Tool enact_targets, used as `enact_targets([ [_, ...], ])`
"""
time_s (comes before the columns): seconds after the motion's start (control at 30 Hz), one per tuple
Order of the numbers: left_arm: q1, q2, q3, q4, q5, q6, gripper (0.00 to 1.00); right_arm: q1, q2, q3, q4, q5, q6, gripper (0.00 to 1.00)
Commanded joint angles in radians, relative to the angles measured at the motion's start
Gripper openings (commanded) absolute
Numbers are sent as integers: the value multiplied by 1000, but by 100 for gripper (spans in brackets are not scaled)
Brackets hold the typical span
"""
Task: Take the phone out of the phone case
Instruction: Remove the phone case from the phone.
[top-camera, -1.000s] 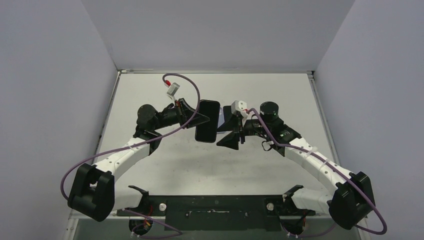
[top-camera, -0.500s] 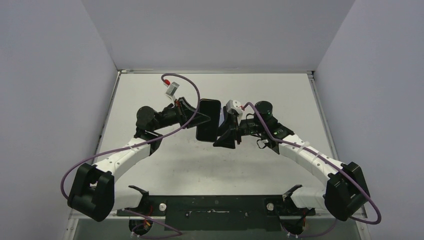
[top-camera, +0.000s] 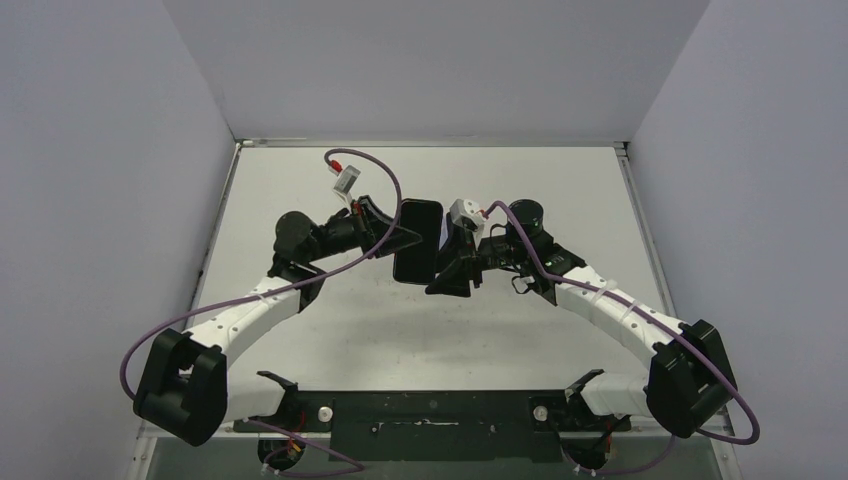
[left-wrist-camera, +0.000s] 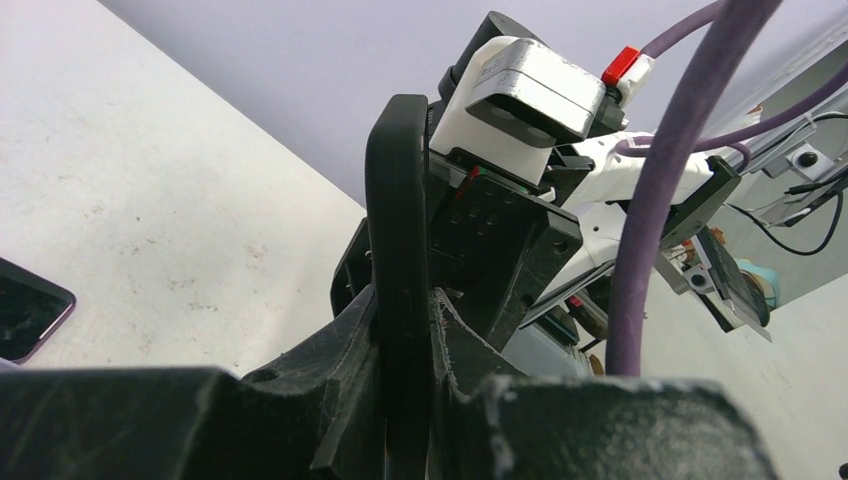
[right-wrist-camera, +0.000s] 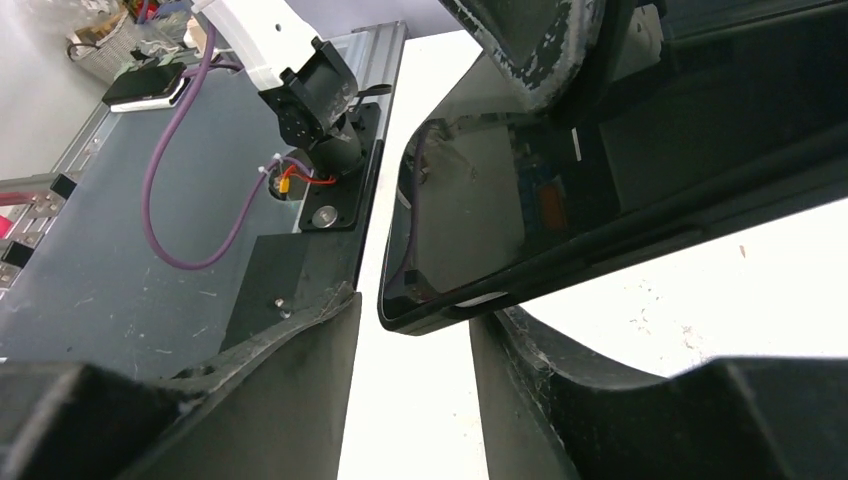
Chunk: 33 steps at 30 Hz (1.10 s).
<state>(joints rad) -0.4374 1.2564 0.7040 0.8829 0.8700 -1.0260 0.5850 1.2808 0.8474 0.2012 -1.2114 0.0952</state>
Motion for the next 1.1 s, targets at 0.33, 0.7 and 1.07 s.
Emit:
enact_targets([
  [0.33,-6,-63,20,-30,-38,0,0,8,-20,43,27,-30,-101,12],
  [0.7,-7,-12,21,-49,-21,-208,0,36,-9,129,-144,96,-373,0],
  [1.07,-15,18,45,-35,43,-262,0,37,9,181,-160,226,-493,0],
])
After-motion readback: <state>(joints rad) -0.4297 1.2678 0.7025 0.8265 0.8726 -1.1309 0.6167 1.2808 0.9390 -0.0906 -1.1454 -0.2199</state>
